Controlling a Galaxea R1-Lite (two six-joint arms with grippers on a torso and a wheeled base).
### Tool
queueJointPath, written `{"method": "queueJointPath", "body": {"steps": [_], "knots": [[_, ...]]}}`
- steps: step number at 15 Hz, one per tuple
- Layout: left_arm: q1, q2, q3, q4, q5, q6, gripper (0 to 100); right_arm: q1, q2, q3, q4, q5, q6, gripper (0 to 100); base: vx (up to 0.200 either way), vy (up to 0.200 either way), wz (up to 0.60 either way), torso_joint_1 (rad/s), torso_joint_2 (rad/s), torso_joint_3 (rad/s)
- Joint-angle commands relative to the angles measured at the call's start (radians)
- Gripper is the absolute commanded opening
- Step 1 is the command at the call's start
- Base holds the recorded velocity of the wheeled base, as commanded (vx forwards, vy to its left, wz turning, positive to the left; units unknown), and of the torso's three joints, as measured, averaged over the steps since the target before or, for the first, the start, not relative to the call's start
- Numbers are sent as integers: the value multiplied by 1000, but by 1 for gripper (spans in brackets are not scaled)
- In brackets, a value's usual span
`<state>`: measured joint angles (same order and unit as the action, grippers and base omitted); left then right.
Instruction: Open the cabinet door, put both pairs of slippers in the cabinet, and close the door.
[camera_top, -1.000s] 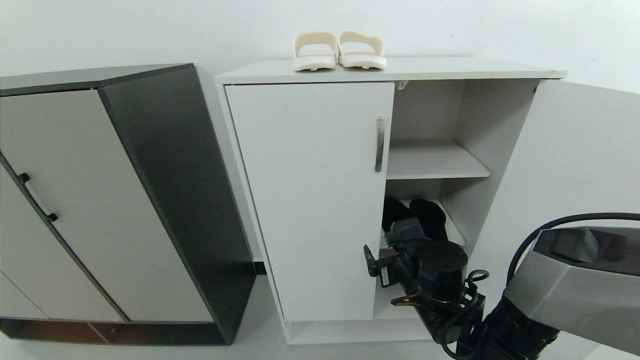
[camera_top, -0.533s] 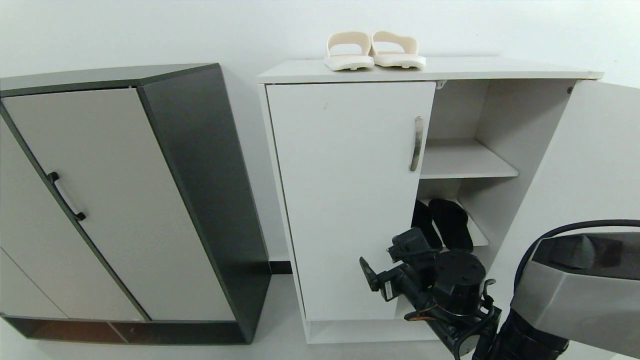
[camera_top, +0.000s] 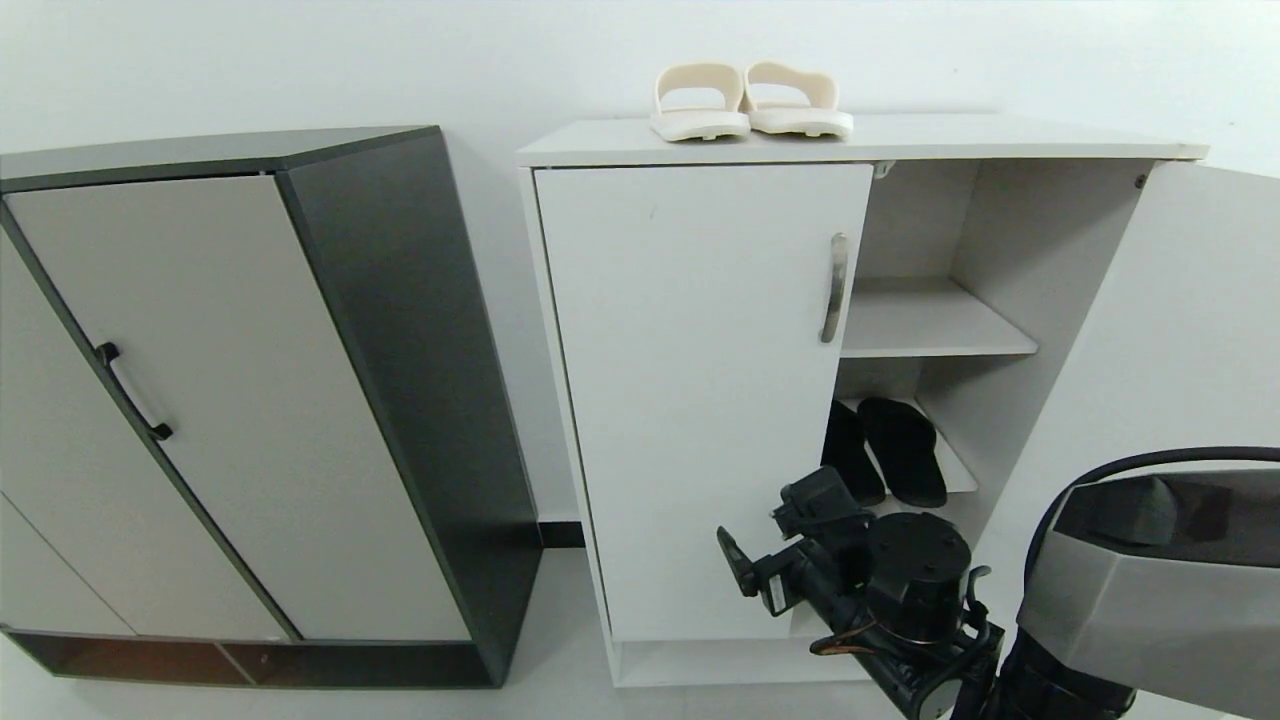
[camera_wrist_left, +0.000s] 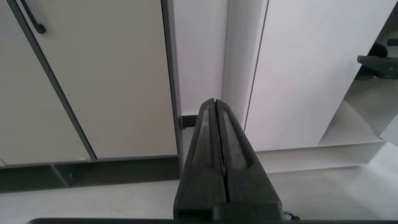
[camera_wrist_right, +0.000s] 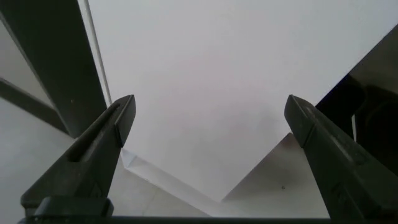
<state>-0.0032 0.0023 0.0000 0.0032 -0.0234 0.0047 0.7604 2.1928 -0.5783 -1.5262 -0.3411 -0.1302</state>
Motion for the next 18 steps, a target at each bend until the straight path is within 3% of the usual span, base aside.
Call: {"method": "queueJointPath", "body": {"steps": [1,6,18], "knots": [[0,1,0,0,0,-2,0,5,4,-2,0,4,0,100,0,0,0,0,0,0],[0,1,0,0,0,-3,0,8,5,2,-2,4,0,100,0,0,0,14,-179,-246],[0,1,0,0,0,-3,0,8,15,6,-2,8,0,100,0,0,0,115,-484,-340]]}}
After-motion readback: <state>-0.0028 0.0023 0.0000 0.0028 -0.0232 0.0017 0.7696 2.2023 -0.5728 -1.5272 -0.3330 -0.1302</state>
